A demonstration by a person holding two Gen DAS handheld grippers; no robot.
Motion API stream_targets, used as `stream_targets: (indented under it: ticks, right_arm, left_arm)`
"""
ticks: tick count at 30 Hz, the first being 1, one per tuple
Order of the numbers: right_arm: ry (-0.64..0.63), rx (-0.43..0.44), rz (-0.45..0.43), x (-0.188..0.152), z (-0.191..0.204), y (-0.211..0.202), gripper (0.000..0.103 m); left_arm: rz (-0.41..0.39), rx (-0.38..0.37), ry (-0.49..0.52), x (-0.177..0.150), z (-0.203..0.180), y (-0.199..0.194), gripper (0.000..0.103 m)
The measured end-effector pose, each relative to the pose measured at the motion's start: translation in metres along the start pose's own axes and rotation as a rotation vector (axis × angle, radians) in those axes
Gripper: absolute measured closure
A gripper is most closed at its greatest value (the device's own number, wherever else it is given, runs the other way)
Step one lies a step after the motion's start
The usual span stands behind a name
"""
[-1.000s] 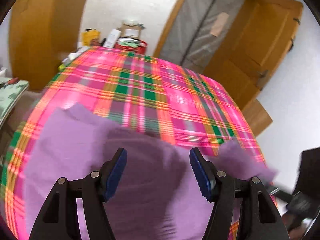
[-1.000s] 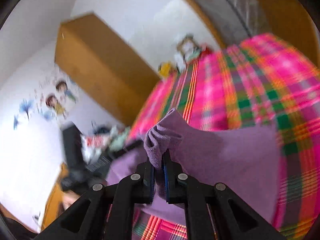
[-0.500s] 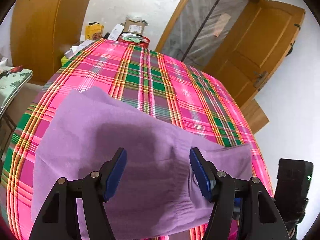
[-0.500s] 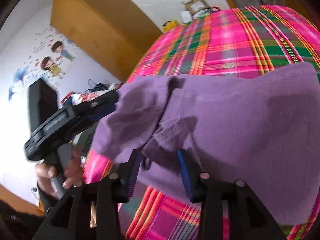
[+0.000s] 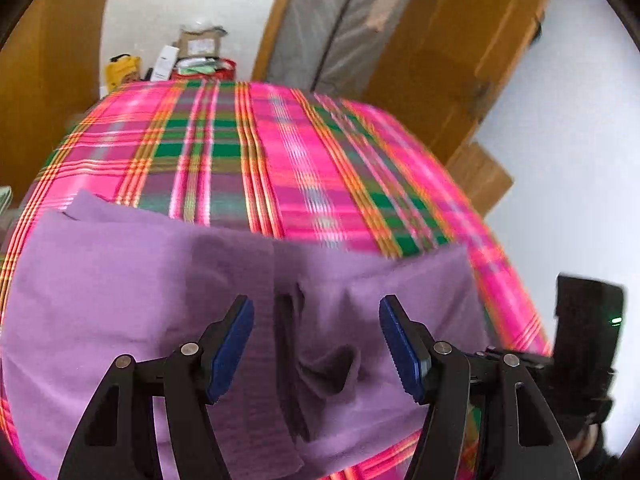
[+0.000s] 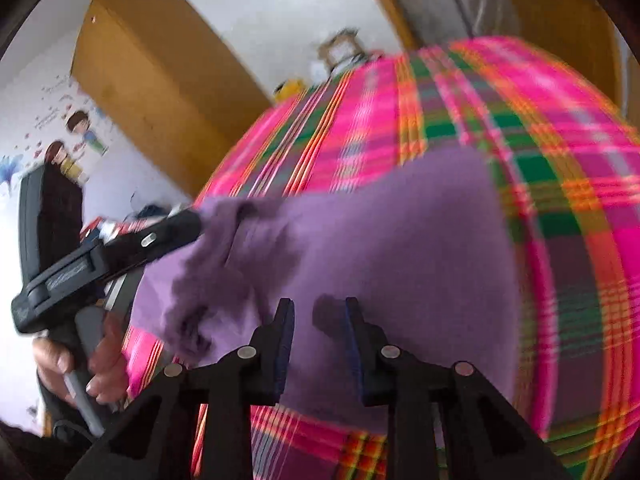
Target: Fold clothes
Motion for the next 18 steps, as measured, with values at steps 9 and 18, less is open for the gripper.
stream_targets:
  ticks: [9,18]
  right_arm:
    - [-0.069,0.118,0.054,-0.017,0.002,-0.013,0.077]
    - [-0.015,0.027,-0.042,0.011,-0.020,-0.016,0.077]
  left_arm:
    - [0.041,0.125,0.062,-0.035,0.018,-0.027,0.036]
    - [-0.004,-0.046,0.059,-0.024,-0.022,-0.019,0.036]
Point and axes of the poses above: each gripper's, at about its wrist camera, not at the fingertips, and y roughly the way its jaws point, z to its left, x to its top, the point moved 5 cm from there along y, roughly the way its jaws point, and after that the axes turned 5 degrees about -z, right-handed, at the moved point
